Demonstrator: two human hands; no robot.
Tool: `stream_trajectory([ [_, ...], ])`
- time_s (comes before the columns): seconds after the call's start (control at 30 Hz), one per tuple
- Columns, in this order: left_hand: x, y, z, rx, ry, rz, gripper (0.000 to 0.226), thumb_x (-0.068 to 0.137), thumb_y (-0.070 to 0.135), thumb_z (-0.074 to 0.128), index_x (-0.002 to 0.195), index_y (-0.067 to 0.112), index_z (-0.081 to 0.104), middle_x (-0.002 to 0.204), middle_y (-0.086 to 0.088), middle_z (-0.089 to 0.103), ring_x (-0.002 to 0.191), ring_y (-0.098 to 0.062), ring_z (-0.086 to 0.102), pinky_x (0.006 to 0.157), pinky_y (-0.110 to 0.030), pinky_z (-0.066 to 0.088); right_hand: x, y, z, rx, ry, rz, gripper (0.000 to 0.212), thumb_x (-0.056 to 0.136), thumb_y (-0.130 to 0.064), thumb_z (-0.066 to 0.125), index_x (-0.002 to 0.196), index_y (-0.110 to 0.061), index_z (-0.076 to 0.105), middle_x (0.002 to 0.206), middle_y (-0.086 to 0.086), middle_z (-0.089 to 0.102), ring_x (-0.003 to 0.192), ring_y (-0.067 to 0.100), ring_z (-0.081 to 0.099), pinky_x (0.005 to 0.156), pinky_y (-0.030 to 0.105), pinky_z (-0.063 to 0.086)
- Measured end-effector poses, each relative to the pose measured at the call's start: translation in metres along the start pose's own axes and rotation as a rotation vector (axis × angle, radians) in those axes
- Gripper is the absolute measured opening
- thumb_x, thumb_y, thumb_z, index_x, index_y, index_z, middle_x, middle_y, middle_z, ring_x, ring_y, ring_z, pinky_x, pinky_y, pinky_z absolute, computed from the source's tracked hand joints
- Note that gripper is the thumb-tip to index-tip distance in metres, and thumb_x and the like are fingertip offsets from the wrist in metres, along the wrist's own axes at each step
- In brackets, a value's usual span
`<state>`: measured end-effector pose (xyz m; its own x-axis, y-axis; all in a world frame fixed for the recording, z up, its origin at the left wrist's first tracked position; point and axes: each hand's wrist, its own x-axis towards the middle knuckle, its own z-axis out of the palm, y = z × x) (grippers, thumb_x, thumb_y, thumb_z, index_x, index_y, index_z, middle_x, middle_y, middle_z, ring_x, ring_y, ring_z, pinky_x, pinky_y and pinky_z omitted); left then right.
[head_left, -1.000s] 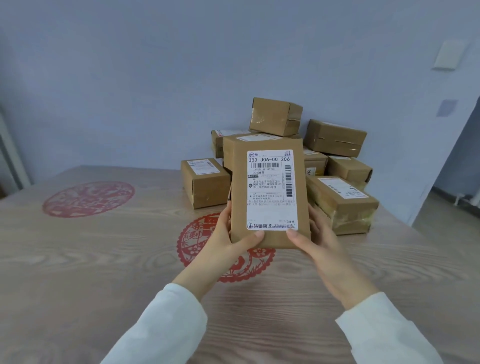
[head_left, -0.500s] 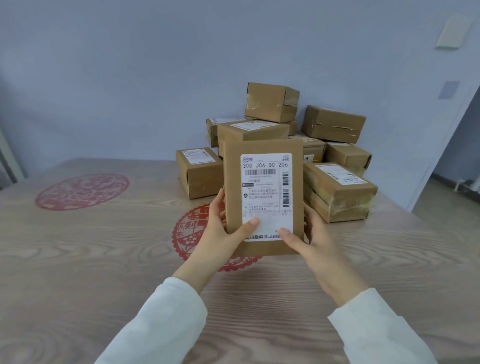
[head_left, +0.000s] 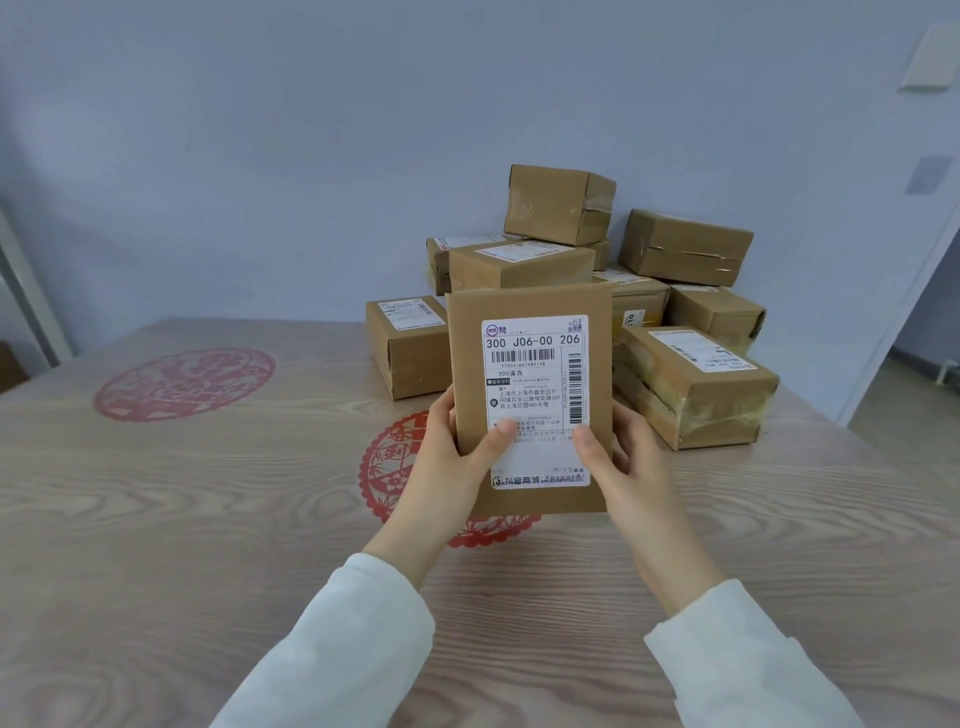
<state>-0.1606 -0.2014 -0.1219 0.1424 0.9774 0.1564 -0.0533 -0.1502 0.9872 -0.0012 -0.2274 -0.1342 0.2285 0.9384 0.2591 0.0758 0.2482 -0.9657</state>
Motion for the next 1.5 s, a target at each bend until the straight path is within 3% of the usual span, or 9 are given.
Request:
stream_trajectory([
  [0.23, 0.001, -0.003, -0.003, 0.027, 0.013, 0.033, 0.083, 0.074, 0.042, 0.066, 0.144, 0.026, 0.025, 0.111, 0.022, 0.061, 0.096, 0.007, 0.063, 0.075, -0.016, 0.055, -0.001, -0.001, 0.001, -0.039, -0.021, 0.006, 0.057, 0.087, -0.026, 0.061, 0.139, -0.022, 0.038, 0.121, -0.013, 0.06, 0.095, -0.015, 0.059, 0.073, 0.013, 0.052],
  [0.33, 0.001, -0.004, -0.001, 0.032, -0.024, 0.041, 0.084, 0.074, 0.036, 0.068, 0.144, 0.026, 0.022, 0.121, 0.014, 0.06, 0.107, 0.0, 0.061, 0.084, -0.02, 0.054, -0.001, -0.007, 0.003, -0.057, -0.002, -0.042, 0.069, 0.082, -0.035, 0.063, 0.143, -0.027, 0.033, 0.11, -0.027, 0.06, 0.092, -0.02, 0.057, 0.073, 0.012, 0.052],
  [0.4, 0.001, -0.002, -0.001, 0.031, -0.042, 0.038, 0.084, 0.071, 0.035, 0.069, 0.141, 0.026, 0.024, 0.124, 0.009, 0.059, 0.109, -0.003, 0.06, 0.082, -0.018, 0.054, 0.0, -0.009, 0.003, -0.062, 0.016, -0.063, 0.081, 0.072, -0.043, 0.064, 0.145, -0.025, 0.033, 0.097, -0.034, 0.062, 0.092, -0.017, 0.059, 0.072, 0.013, 0.053],
  [0.57, 0.002, 0.002, 0.0, 0.006, 0.017, 0.074, 0.064, 0.082, 0.03, 0.066, 0.133, 0.026, 0.028, 0.118, 0.011, 0.06, 0.096, 0.008, 0.062, 0.07, -0.011, 0.052, -0.003, -0.007, 0.003, -0.036, 0.0, -0.072, 0.082, 0.068, -0.038, 0.067, 0.143, -0.021, 0.036, 0.117, -0.016, 0.063, 0.105, 0.0, 0.062, 0.088, 0.029, 0.055],
  [0.8, -0.003, 0.005, 0.002, 0.016, -0.023, 0.111, 0.071, 0.069, 0.039, 0.067, 0.128, 0.026, 0.03, 0.122, 0.006, 0.06, 0.105, -0.003, 0.063, 0.075, -0.016, 0.054, -0.001, -0.009, 0.003, 0.013, 0.026, -0.112, 0.08, 0.068, -0.044, 0.066, 0.14, -0.023, 0.039, 0.123, -0.011, 0.061, 0.107, 0.0, 0.061, 0.076, 0.019, 0.055],
  [1.0, -0.004, 0.015, 0.0, 0.05, -0.035, 0.12, 0.043, 0.07, 0.041, 0.062, 0.103, 0.031, 0.037, 0.107, 0.009, 0.064, 0.088, 0.007, 0.065, 0.065, -0.011, 0.051, -0.002, -0.012, 0.002, 0.004, 0.004, -0.138, 0.075, 0.071, -0.042, 0.061, 0.139, -0.019, 0.038, 0.124, -0.011, 0.059, 0.102, -0.01, 0.059, 0.074, 0.011, 0.052],
  [1.2, -0.009, 0.02, 0.002, 0.108, -0.056, 0.099, 0.06, 0.068, 0.052, 0.055, 0.115, 0.022, 0.035, 0.098, 0.019, 0.063, 0.083, 0.015, 0.062, 0.068, -0.01, 0.049, -0.002, -0.015, 0.0, 0.019, 0.042, -0.106, 0.071, 0.072, -0.046, 0.053, 0.134, -0.014, 0.042, 0.11, -0.015, 0.06, 0.087, -0.017, 0.06, 0.066, 0.008, 0.048],
  [1.37, -0.009, 0.027, 0.001, 0.105, -0.003, -0.003, 0.079, 0.058, 0.09, 0.034, 0.111, 0.031, 0.041, 0.1, 0.017, 0.059, 0.1, -0.002, 0.058, 0.099, -0.038, 0.046, -0.003, -0.013, -0.001, -0.042, 0.033, -0.143, 0.068, 0.076, -0.04, 0.053, 0.135, -0.01, 0.042, 0.114, -0.014, 0.06, 0.095, -0.015, 0.058, 0.07, 0.006, 0.047],
  [1.5, -0.005, 0.028, -0.002, 0.025, -0.003, -0.051, 0.056, 0.059, 0.077, 0.054, 0.099, 0.039, 0.051, 0.11, 0.006, 0.066, 0.106, -0.016, 0.062, 0.1, -0.045, 0.045, -0.006, -0.017, -0.004, -0.062, 0.013, -0.146, 0.074, 0.074, -0.043, 0.056, 0.14, -0.013, 0.039, 0.129, -0.005, 0.057, 0.109, -0.009, 0.055, 0.076, 0.005, 0.045],
])
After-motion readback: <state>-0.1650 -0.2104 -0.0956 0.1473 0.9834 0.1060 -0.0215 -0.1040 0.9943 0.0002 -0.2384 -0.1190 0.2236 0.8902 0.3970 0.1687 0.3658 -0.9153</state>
